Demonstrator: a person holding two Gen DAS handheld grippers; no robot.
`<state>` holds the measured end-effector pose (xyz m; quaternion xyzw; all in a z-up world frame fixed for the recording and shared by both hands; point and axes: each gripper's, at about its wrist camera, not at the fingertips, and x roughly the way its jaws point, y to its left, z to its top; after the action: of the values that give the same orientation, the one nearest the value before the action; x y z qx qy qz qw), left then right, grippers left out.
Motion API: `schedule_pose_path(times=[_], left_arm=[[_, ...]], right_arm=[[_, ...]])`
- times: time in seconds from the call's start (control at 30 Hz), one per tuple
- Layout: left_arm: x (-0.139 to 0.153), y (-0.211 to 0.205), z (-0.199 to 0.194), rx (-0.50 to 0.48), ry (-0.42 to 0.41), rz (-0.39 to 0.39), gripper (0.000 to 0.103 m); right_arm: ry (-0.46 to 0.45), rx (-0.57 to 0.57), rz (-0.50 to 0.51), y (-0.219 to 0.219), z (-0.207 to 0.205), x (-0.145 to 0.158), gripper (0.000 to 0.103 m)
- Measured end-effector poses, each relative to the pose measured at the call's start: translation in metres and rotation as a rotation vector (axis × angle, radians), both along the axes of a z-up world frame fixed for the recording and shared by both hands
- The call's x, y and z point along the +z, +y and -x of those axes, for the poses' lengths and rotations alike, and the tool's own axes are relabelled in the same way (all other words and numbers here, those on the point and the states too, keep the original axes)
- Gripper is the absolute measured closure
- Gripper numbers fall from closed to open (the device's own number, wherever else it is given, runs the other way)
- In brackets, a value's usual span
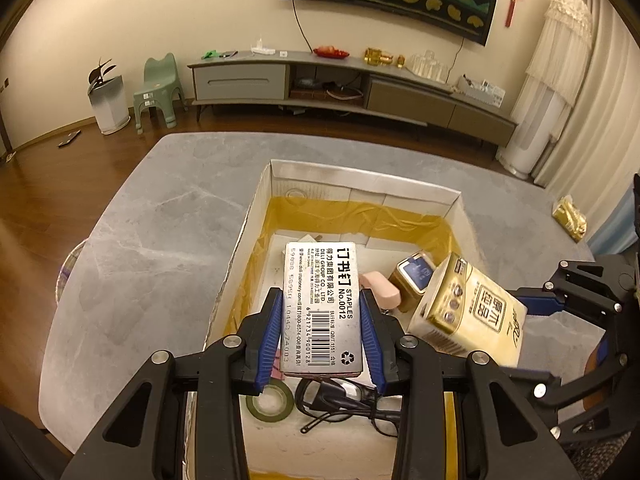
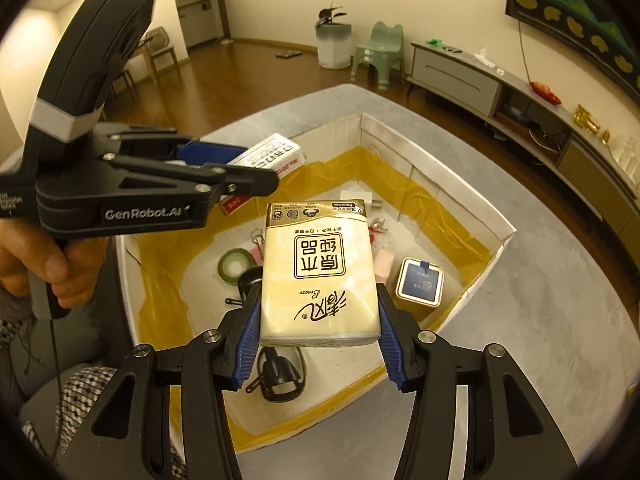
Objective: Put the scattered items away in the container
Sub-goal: 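Lower both grippers into the box and open them, releasing tissue pack and staples box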
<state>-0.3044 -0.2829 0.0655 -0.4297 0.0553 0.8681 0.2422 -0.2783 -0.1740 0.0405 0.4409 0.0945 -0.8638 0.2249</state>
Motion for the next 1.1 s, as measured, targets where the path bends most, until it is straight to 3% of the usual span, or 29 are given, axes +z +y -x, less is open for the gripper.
schedule_pose_path(times=[0.33,0.77,1.1], left_arm=[[-0.024,0.017,0.026,-0.017,-0.064,0.097,0.064],[-0.048,0.029,0.054,-0.011,-0.113,0.161,0.064],[-0.053,0.033,0.063,-0.006,-0.118,0.186,0.059]], right_arm=[[-0.056,0.039,-0.087,-0.006,0.021,-0.030,0.048],[-0.113,0.100,-0.186,-0.013,0.041,-0.057,0.047],[-0.107,0.087,-0.166,-0.005,0.045,-0.053,0.048]])
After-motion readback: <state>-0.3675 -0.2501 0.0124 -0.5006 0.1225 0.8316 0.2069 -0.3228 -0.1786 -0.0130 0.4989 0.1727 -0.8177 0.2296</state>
